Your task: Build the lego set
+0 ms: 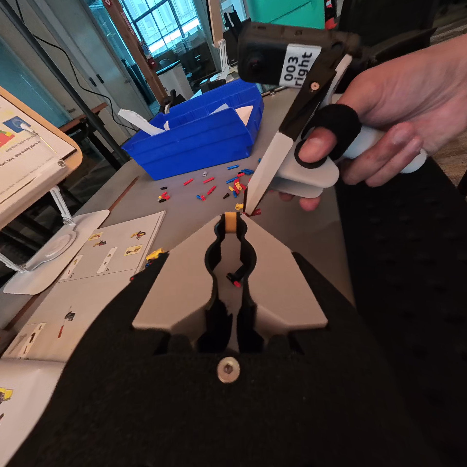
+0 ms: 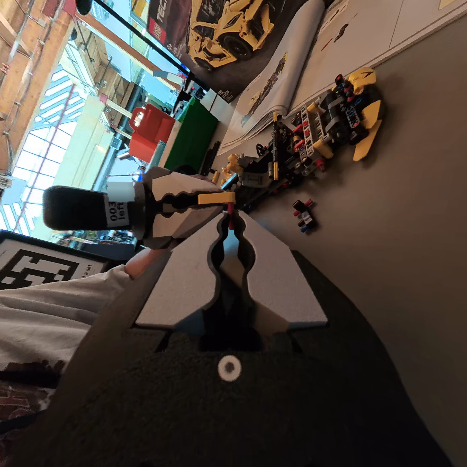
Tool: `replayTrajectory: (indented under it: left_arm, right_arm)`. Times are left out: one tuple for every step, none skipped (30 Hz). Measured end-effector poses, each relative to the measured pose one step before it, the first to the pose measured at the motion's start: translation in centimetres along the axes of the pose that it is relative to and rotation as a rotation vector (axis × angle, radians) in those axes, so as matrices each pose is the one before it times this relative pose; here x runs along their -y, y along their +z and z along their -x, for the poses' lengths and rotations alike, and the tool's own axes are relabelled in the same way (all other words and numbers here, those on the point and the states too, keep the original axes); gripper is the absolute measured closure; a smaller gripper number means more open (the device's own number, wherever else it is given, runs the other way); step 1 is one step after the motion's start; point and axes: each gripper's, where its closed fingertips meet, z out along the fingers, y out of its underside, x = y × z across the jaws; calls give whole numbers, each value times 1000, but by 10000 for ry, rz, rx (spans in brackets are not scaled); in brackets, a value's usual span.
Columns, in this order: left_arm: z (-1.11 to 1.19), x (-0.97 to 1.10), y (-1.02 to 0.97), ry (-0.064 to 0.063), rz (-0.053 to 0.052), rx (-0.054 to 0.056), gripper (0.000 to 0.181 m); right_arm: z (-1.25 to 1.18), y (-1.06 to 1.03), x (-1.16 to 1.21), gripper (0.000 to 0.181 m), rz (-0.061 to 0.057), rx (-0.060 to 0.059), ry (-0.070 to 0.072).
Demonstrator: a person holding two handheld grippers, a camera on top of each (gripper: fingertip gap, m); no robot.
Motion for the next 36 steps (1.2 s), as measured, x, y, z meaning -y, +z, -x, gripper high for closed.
replayTrajectory:
  left_arm:
    - [-10, -74, 12, -110, 24, -41, 173]
    - [73, 49, -39, -152, -57, -45, 173]
    - [108, 169, -71, -328, -112, -52, 173]
    - [88, 228, -3, -380, -141, -36, 173]
    - [99, -15, 45, -47, 3, 41, 173]
    - [37, -94, 39, 137, 47, 39, 173]
    - [-83, -60, 7, 96, 41, -25, 173]
    - [-94, 1, -39, 92, 13, -26, 173]
    - [-72, -28, -55, 227, 44, 23, 173]
    - [-107, -54, -40, 278, 70, 10, 173]
    - [-116, -93, -1, 165, 87, -29, 173]
    - [-96, -78, 16, 42, 50, -45, 173]
    - [-21, -3, -17, -10, -9, -50, 173]
    - [36, 72, -55, -84, -59, -52, 173]
    - [98, 165, -121, -126, -132, -87, 173]
    - [150, 296, -204, -237, -202, -129, 173]
    - [266, 315, -216, -456, -170, -122, 172]
    - [368, 317, -241, -513, -187, -83, 173]
    - [132, 509, -309, -428, -351, -214, 173]
    - [118, 495, -330, -416, -345, -190, 173]
    - [-3, 426, -265, -428, -287, -247, 173]
    - [-369, 368, -219, -420, -241, -477, 173]
    - [-451, 376, -198, -387, -205, -479, 173]
    - [-270, 385, -192, -236, -225, -290, 173]
    - [-458, 212, -152, -168, -130, -381, 173]
    - [-386, 9, -75, -157, 11, -321, 173]
    - [-276, -52, -45, -2, 38, -206, 173]
    - [-417, -127, -1, 90, 97, -247, 173]
    - [-380, -196, 38, 93, 155, -201, 173]
    - [-235, -190, 62, 109, 140, -103, 173]
    - [-195, -228, 53, 80, 157, -88, 173]
    - [-52, -227, 51, 65, 153, -9, 173]
    - [-21, -180, 32, 54, 112, -5, 173]
    - [-79, -128, 29, 14, 82, -39, 173]
    - [18, -11, 8, 2, 9, 11, 173]
    - [126, -30, 1, -19, 16, 62, 173]
  right_arm:
    - [-67, 24, -18, 179, 25, -164, -218]
    - [54, 23, 72, 179, -45, -84, -164]
    - [154, 52, 82, 179, -43, -5, -90]
    - [154, 63, 84, 179, -25, 5, -73]
    - [-11, 57, 139, 179, -54, -111, -108]
    - [-85, 71, 74, 179, -22, -133, -157]
    - [-50, 86, 13, 180, -28, -68, -59]
    - [48, 42, 37, 179, -62, 39, 66]
    - [35, 39, -18, 179, -10, 72, 120]
    - [1, 46, -69, 180, 42, 56, 89]
    - [-45, 42, -110, 180, 54, 5, 37]
    - [-70, 4, -98, 180, 17, -28, -5]
    - [2, -7, -42, 180, 23, -16, -75]
    - [81, 2, 3, 179, 50, -75, -219]
    - [183, -6, 72, 179, 68, -84, -405]
    - [357, -42, 187, 178, 50, 16, -667]
    - [418, -103, 245, 177, 10, 89, -1004]
    - [488, -193, 224, 176, -22, 215, -1094]
    - [1030, -234, 299, 167, -144, 669, -870]
    - [1053, -227, 323, 157, -192, 773, -610]
    - [657, -145, 225, 150, -116, 467, -454]
    - [543, -29, 101, 144, -28, 357, -439]
    - [171, 70, -166, 142, 147, 139, -467]
    - [30, 109, -321, 140, 228, 58, -458]
    - [28, 81, -126, 139, 65, 56, -310]
    - [98, 16, 138, 139, -94, 109, -180]
    - [310, -19, 319, 141, -192, 253, -70]
    - [132, 26, 252, 142, -104, 173, 32]
    - [-17, 41, 127, 142, 23, 69, 26]
    - [264, 40, -6, 146, 93, 200, -80]
    - [244, 54, -143, 152, 214, 142, -141]
    - [14, 86, -213, 155, 247, -35, -172]
    - [-77, 112, -268, 156, 245, -95, -178]
    - [-2, 49, -216, 157, 214, -32, -170]
    - [6, 4, -36, 157, 80, -3, -71]
    - [-111, 2, 5, 157, 35, -50, 12]
